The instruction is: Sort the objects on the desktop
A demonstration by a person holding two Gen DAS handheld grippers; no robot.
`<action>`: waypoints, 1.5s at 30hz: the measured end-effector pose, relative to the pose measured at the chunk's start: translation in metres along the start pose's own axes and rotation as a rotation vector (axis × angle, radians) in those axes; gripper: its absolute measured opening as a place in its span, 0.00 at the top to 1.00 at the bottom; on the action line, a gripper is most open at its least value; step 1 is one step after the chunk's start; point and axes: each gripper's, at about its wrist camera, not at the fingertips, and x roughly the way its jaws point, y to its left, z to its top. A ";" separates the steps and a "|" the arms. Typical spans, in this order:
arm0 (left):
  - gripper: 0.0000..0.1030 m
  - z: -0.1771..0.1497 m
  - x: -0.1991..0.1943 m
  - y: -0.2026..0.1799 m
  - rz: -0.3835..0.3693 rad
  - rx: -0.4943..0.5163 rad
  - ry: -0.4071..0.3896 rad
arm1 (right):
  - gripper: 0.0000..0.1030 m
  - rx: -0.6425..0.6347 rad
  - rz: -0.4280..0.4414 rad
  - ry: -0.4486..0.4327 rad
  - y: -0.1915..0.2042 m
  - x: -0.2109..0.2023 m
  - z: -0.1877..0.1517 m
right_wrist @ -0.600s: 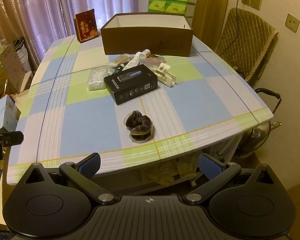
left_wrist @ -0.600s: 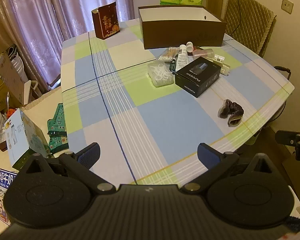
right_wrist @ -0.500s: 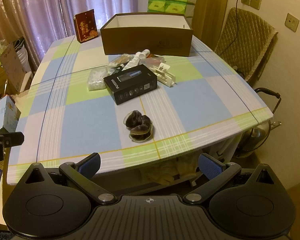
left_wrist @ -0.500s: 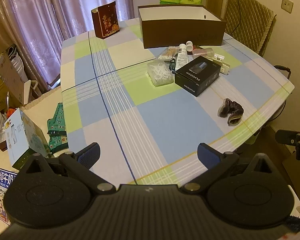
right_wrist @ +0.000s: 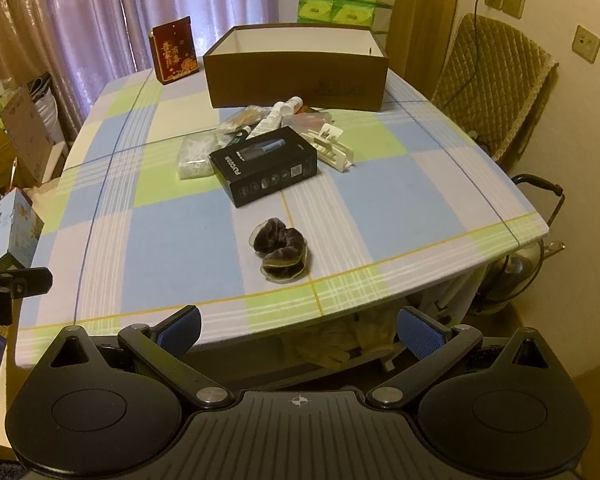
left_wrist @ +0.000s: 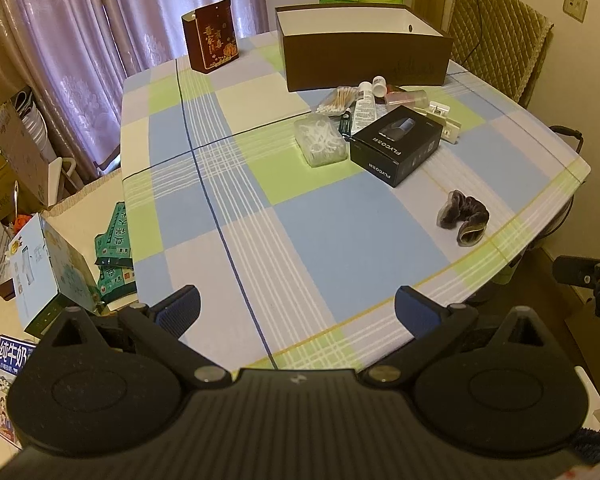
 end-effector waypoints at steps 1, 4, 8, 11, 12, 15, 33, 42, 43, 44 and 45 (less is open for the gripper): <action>0.01 0.000 0.000 0.000 0.000 0.000 0.000 | 0.02 -0.001 0.001 0.001 0.000 0.000 0.000; 0.01 0.000 0.000 0.000 0.001 0.000 0.001 | 0.02 -0.002 0.002 0.001 0.000 0.001 0.001; 0.01 0.000 0.001 0.001 -0.001 0.001 0.001 | 0.02 -0.002 0.001 0.001 0.000 0.001 0.001; 0.01 0.000 0.002 0.001 0.000 0.001 0.002 | 0.02 -0.003 0.003 0.003 0.000 0.002 0.002; 0.01 0.000 0.002 0.000 0.001 -0.001 0.002 | 0.02 -0.004 0.004 0.005 0.001 0.003 0.004; 0.01 0.001 0.003 0.002 0.002 -0.004 0.006 | 0.02 -0.006 0.005 0.009 0.002 0.005 0.005; 0.01 0.010 0.016 0.005 0.001 -0.032 0.017 | 0.02 -0.037 0.015 0.001 0.007 0.017 0.018; 0.01 0.015 0.029 0.008 0.025 -0.058 0.045 | 0.02 -0.041 0.068 0.005 0.002 0.033 0.026; 0.01 0.016 0.031 0.007 0.027 -0.060 0.047 | 0.02 -0.041 0.076 0.003 0.001 0.035 0.028; 0.01 0.017 0.033 0.007 0.028 -0.063 0.051 | 0.02 -0.041 0.084 0.000 0.000 0.038 0.029; 0.01 0.019 0.035 0.006 0.029 -0.067 0.054 | 0.02 -0.041 0.095 -0.005 -0.002 0.042 0.031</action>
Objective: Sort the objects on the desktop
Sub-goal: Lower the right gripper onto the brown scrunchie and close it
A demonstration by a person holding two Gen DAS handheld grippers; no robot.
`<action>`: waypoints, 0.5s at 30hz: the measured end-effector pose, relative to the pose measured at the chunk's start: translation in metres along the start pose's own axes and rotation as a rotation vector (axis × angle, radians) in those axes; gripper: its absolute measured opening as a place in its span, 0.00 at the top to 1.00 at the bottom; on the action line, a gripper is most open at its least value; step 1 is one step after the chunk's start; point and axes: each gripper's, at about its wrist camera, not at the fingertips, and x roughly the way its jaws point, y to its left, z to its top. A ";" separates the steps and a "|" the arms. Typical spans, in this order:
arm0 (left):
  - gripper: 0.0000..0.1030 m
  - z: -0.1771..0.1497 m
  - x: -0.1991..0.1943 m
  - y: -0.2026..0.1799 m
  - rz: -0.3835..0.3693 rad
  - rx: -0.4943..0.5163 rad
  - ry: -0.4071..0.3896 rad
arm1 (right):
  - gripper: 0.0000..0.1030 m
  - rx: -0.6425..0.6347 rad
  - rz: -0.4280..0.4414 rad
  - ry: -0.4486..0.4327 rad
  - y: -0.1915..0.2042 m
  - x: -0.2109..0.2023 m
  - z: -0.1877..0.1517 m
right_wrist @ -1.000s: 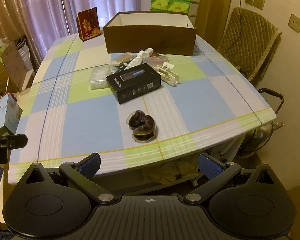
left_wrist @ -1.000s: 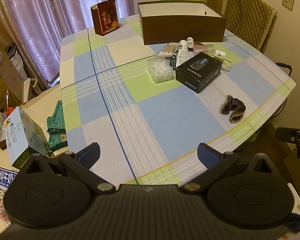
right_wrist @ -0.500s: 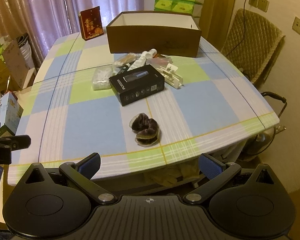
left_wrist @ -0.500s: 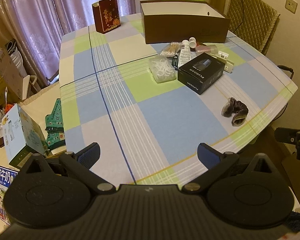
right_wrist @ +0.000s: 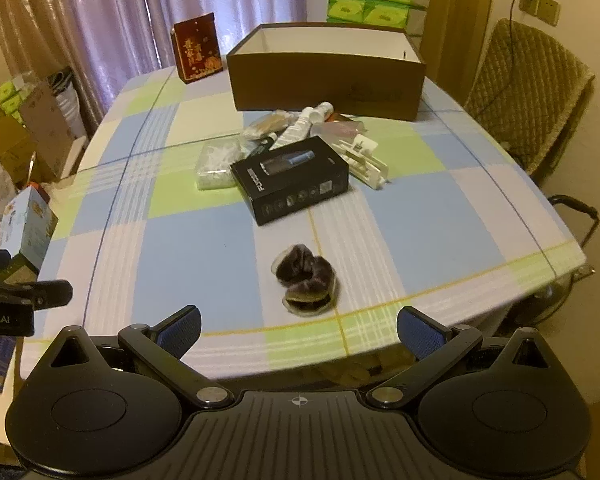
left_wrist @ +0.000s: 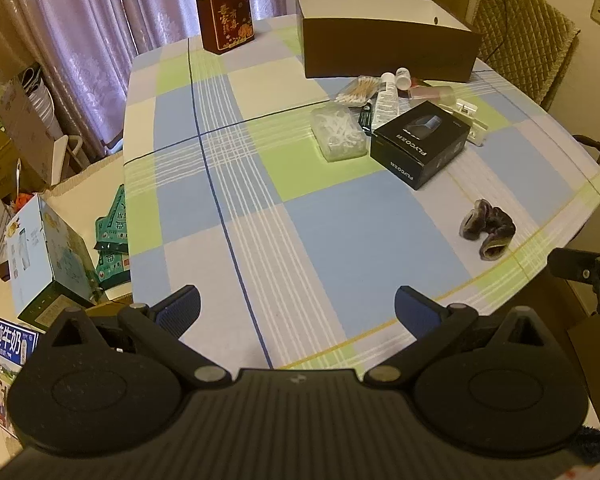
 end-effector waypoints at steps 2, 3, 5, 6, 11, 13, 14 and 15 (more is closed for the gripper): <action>0.01 0.003 0.004 -0.001 0.004 -0.007 0.007 | 0.02 0.003 0.016 -0.005 -0.005 0.007 0.003; 0.01 0.005 0.007 -0.001 0.004 -0.011 0.011 | 0.02 0.003 0.028 -0.009 -0.008 0.010 0.004; 0.01 0.008 0.011 -0.003 0.001 -0.019 0.019 | 0.02 0.004 0.041 -0.009 -0.014 0.018 0.007; 0.01 0.011 0.014 -0.004 0.002 -0.024 0.025 | 0.02 0.003 0.043 -0.008 -0.016 0.022 0.008; 0.01 0.022 0.029 -0.009 -0.009 -0.042 0.053 | 0.02 -0.038 0.056 0.006 -0.028 0.044 0.016; 0.01 0.026 0.038 -0.011 -0.010 -0.048 0.069 | 0.02 -0.085 0.046 0.013 -0.029 0.053 0.018; 0.01 0.028 0.041 -0.012 -0.011 -0.051 0.076 | 0.02 -0.111 0.042 0.012 -0.029 0.058 0.018; 0.01 0.030 0.045 -0.014 -0.012 -0.053 0.084 | 0.02 -0.137 0.033 0.014 -0.029 0.063 0.018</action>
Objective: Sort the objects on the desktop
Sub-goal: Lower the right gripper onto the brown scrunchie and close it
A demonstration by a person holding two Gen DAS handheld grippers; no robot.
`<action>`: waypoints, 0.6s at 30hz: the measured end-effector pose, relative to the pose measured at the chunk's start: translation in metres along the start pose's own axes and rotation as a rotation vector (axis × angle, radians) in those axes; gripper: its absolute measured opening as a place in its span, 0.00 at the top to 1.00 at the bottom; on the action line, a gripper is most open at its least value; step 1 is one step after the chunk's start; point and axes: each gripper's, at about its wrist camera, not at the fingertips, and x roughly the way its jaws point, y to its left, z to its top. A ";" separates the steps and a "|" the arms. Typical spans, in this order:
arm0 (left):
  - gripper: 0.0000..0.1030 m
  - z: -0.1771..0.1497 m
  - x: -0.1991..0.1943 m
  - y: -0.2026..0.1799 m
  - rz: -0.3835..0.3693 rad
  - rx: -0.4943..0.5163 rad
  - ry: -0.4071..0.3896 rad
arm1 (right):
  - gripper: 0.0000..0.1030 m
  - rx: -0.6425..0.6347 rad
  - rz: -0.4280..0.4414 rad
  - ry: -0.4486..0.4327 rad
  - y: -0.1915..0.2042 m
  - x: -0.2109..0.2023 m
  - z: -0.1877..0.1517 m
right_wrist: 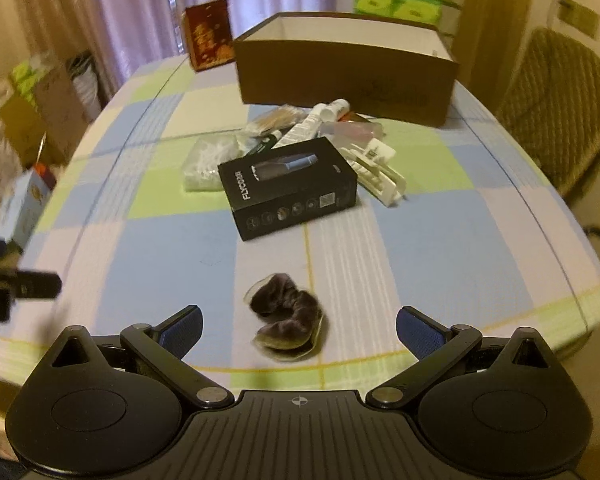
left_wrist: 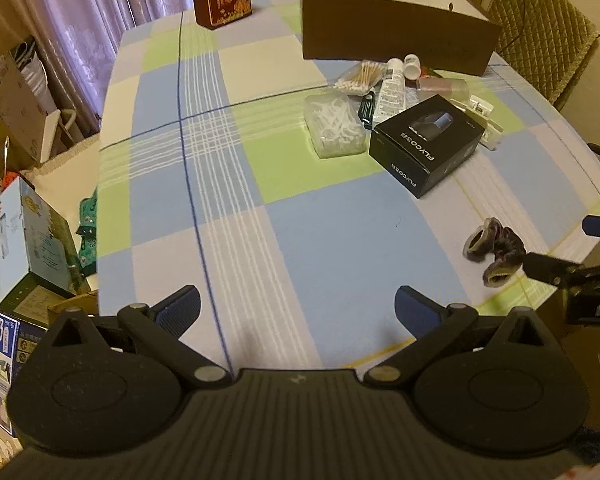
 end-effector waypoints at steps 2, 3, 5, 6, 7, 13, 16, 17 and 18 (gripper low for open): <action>0.01 0.003 0.006 -0.002 0.001 -0.004 0.014 | 0.11 -0.058 -0.004 0.007 0.000 0.011 -0.001; 0.01 0.004 0.009 -0.003 0.001 -0.004 0.020 | 0.17 -0.077 0.000 0.017 0.000 0.016 -0.001; 0.01 0.008 0.016 -0.005 0.003 -0.005 0.036 | 0.20 -0.090 0.016 0.044 -0.002 0.027 -0.002; 0.01 0.010 0.020 -0.006 0.005 -0.006 0.044 | 0.22 -0.087 0.030 0.056 -0.004 0.032 -0.002; 0.01 0.011 0.023 -0.007 0.007 -0.007 0.050 | 0.23 -0.084 0.045 0.064 -0.006 0.036 -0.002; 0.01 0.020 0.041 -0.009 0.010 -0.017 0.091 | 0.40 -0.089 0.098 0.130 -0.011 0.060 0.003; 0.01 0.025 0.049 -0.009 0.014 -0.024 0.104 | 0.50 -0.079 0.132 0.166 -0.015 0.072 0.004; 0.01 0.027 0.051 -0.009 0.016 -0.026 0.107 | 0.53 -0.075 0.142 0.173 -0.018 0.074 0.006; 0.01 0.029 0.054 -0.009 0.017 -0.029 0.110 | 0.61 -0.072 0.152 0.174 -0.020 0.076 0.007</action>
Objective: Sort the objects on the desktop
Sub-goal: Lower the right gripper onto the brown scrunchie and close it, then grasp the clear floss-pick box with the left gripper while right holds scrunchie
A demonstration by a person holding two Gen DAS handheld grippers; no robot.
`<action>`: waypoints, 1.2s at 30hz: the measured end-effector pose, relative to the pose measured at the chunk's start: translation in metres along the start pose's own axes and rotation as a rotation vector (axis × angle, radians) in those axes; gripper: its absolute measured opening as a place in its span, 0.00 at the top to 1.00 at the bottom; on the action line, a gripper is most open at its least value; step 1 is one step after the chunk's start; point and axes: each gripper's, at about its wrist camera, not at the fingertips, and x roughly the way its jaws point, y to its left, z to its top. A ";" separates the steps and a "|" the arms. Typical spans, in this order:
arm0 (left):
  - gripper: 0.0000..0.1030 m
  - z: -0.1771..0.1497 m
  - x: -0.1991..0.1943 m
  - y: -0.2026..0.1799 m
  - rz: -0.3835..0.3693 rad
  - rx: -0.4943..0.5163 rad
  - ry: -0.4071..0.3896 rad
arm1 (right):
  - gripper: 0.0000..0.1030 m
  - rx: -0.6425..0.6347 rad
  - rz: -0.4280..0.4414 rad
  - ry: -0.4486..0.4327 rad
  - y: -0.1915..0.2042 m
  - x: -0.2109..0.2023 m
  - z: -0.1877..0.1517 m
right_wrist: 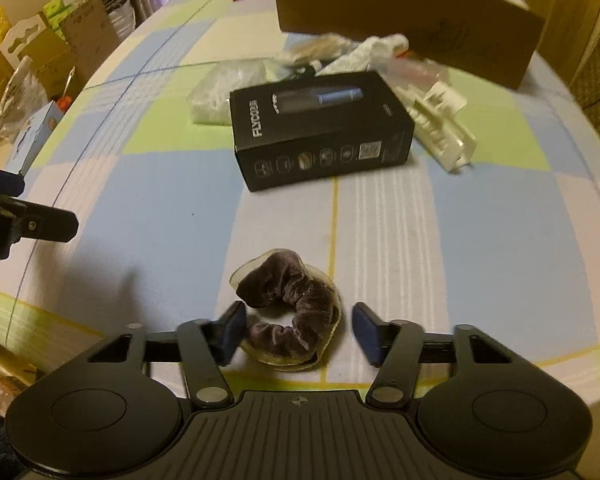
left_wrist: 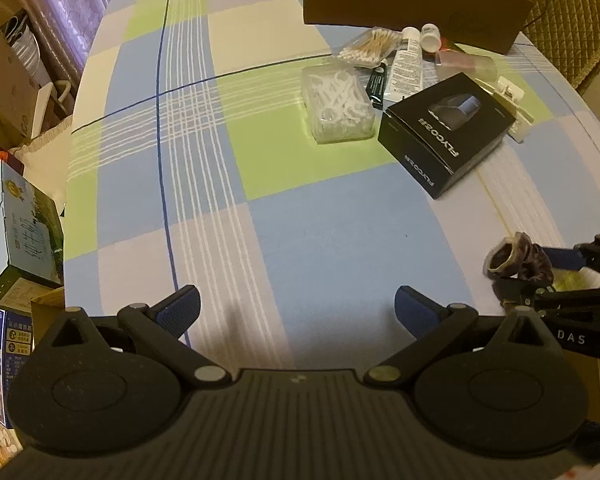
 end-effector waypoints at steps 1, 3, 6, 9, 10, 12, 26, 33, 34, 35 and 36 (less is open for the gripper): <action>0.01 0.002 0.002 0.000 0.000 -0.002 0.001 | 0.69 -0.001 -0.003 0.001 -0.002 0.001 0.002; 0.01 0.008 0.005 0.000 -0.002 -0.009 0.006 | 0.75 0.001 -0.010 0.004 -0.008 0.002 0.007; 0.01 0.016 0.011 0.001 0.008 -0.019 0.012 | 0.86 0.024 -0.009 -0.002 -0.020 0.002 0.014; 0.01 0.025 0.018 0.001 0.015 -0.026 0.015 | 0.86 0.036 -0.052 -0.027 -0.033 -0.004 0.022; 0.01 0.029 0.021 0.002 0.016 -0.029 0.015 | 0.86 0.043 -0.067 -0.040 -0.039 -0.006 0.025; 0.01 0.037 0.025 0.002 0.014 -0.033 0.010 | 0.86 0.067 -0.089 -0.061 -0.051 -0.011 0.030; 0.06 0.123 0.069 -0.008 -0.076 -0.058 -0.057 | 0.86 0.192 -0.202 -0.120 -0.140 -0.027 0.059; 0.20 0.158 0.102 -0.017 -0.134 -0.063 -0.033 | 0.86 0.212 -0.214 -0.106 -0.169 -0.028 0.060; 0.23 0.161 0.107 -0.018 -0.133 -0.065 -0.023 | 0.86 0.213 -0.214 -0.104 -0.173 -0.027 0.061; 0.29 0.164 0.110 -0.019 -0.128 -0.068 -0.016 | 0.86 0.215 -0.215 -0.102 -0.176 -0.026 0.062; 0.34 0.165 0.114 -0.018 -0.125 -0.071 -0.011 | 0.86 0.215 -0.214 -0.101 -0.180 -0.026 0.063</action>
